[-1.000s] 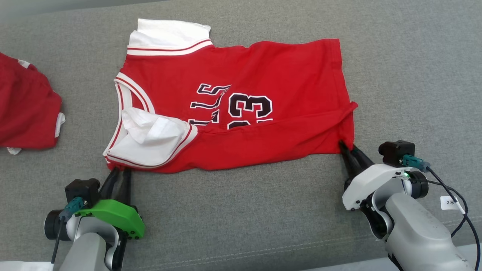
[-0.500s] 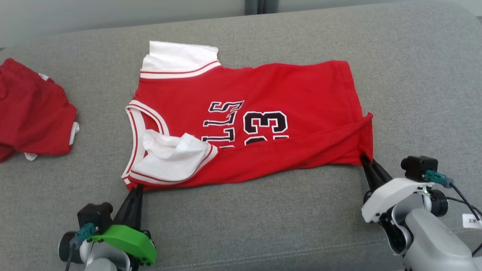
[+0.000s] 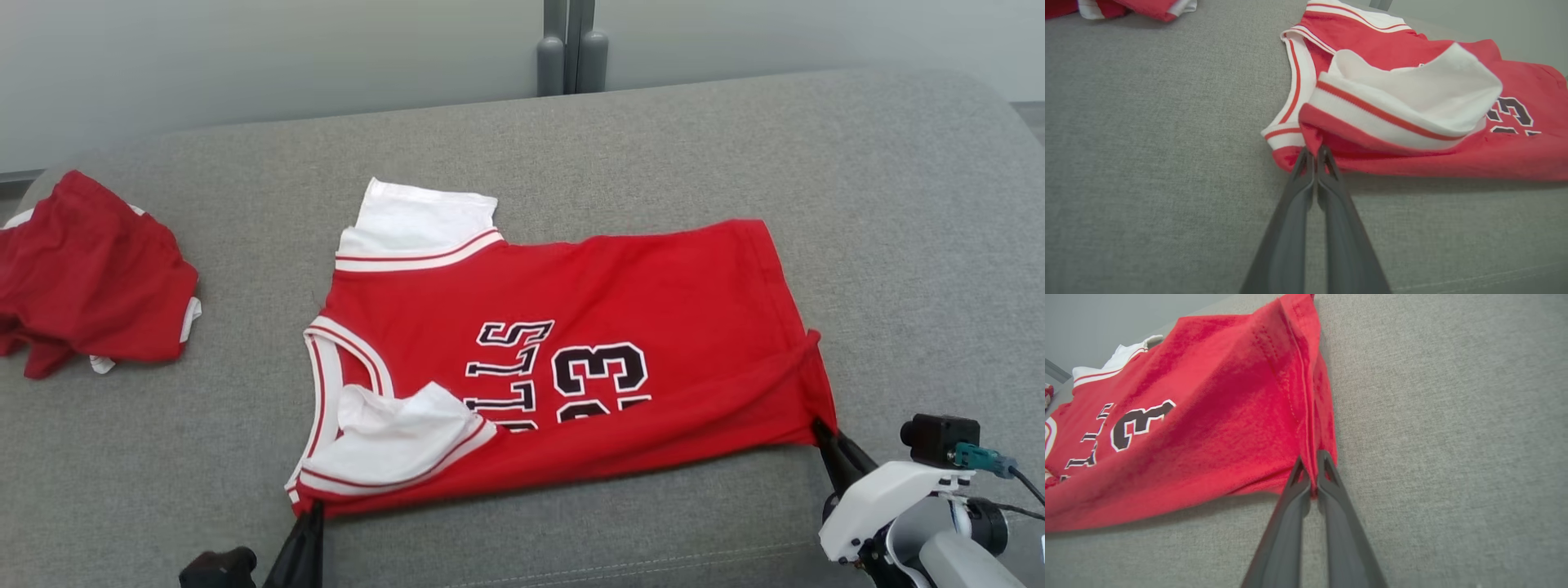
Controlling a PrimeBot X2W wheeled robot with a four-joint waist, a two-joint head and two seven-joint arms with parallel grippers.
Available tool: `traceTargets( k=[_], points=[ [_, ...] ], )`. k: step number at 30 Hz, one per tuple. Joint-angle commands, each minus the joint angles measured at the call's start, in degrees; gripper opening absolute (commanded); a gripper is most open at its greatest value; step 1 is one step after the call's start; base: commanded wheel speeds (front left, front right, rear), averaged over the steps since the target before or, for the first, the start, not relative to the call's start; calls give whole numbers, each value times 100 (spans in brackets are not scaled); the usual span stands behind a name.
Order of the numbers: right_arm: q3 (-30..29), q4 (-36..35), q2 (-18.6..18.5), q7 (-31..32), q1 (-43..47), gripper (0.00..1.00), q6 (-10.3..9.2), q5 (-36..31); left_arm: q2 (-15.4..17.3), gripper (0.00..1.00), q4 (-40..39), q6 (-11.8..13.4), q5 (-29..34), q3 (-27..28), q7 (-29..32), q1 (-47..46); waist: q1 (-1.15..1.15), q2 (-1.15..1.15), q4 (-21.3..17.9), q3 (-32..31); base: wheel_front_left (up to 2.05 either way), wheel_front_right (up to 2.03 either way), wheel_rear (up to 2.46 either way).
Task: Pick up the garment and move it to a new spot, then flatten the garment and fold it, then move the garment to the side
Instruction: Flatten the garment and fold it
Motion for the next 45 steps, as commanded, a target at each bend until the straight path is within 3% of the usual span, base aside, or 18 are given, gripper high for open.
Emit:
traceTargets(
  k=[1,10,11,12,23,34,40,45],
  points=[
    [-36,-20,-47,60,101,0,-10,42,4,0,2,-6,21,13,-16,92,0,0,17,-52,0,0,0],
    [-235,-89,118,299,323,0,-9,-108,-45,0,222,-6,24,-60,-16,-1,0,0,100,-31,0,0,0],
    [-274,-88,137,268,325,49,-9,-144,-55,25,237,-6,19,-44,-16,-18,0,0,101,-31,0,0,0],
    [-318,-79,142,233,323,100,-9,-187,-61,100,219,-6,36,-7,-16,-32,0,0,102,-31,0,0,0],
    [-609,-668,264,-166,309,100,-8,-385,-177,100,-744,-7,400,532,-16,121,0,0,129,-19,0,0,0],
    [-824,-1725,553,-473,503,100,-8,-998,-304,100,-2171,225,1435,949,-16,267,0,0,205,-111,0,0,0],
    [-1212,-2206,803,-481,687,100,-8,-1513,-320,100,-2364,458,1617,1051,-16,340,0,0,261,-140,0,0,0],
    [-1396,-2444,1071,-483,884,100,-7,-1873,-327,100,-2437,472,1592,1073,-16,382,0,0,298,-108,0,0,0]
  ],
)
